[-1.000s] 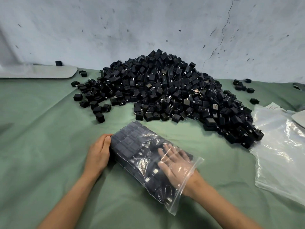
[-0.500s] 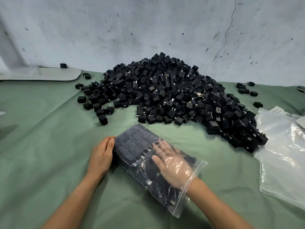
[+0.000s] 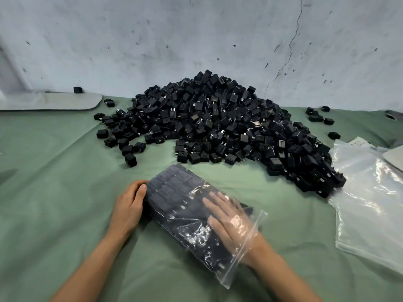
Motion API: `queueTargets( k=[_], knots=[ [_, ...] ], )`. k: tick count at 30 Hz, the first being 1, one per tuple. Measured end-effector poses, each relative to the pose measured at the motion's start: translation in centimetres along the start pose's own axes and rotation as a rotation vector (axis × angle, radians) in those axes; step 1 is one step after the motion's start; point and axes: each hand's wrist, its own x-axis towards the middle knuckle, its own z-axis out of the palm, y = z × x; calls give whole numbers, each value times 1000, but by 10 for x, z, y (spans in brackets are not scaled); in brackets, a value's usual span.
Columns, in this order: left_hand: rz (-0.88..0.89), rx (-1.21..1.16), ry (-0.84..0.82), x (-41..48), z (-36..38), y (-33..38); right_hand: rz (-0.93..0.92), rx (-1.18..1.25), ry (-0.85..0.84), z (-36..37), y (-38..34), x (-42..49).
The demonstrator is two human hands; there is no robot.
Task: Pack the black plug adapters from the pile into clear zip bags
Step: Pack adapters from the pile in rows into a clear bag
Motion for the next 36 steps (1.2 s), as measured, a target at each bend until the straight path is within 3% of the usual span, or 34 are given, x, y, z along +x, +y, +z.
queueTargets(
  k=[4, 8, 12, 15, 20, 36],
  knots=[
    [-4, 93, 47, -3, -2, 9, -64, 117, 211, -2, 14, -49],
    [184, 235, 88, 2, 6, 40, -65, 173, 622, -8, 32, -72],
    [427, 236, -164, 24, 41, 84, 87, 291, 851, -10, 41, -72],
    [429, 424, -353, 56, 82, 104, 190, 283, 873, -6, 44, -71],
    [133, 846, -524, 108, 127, 102, 261, 260, 860, -3, 48, -70],
    [-12, 863, -495, 130, 123, 81, 311, 254, 837, 1, 50, -66]
  ],
)
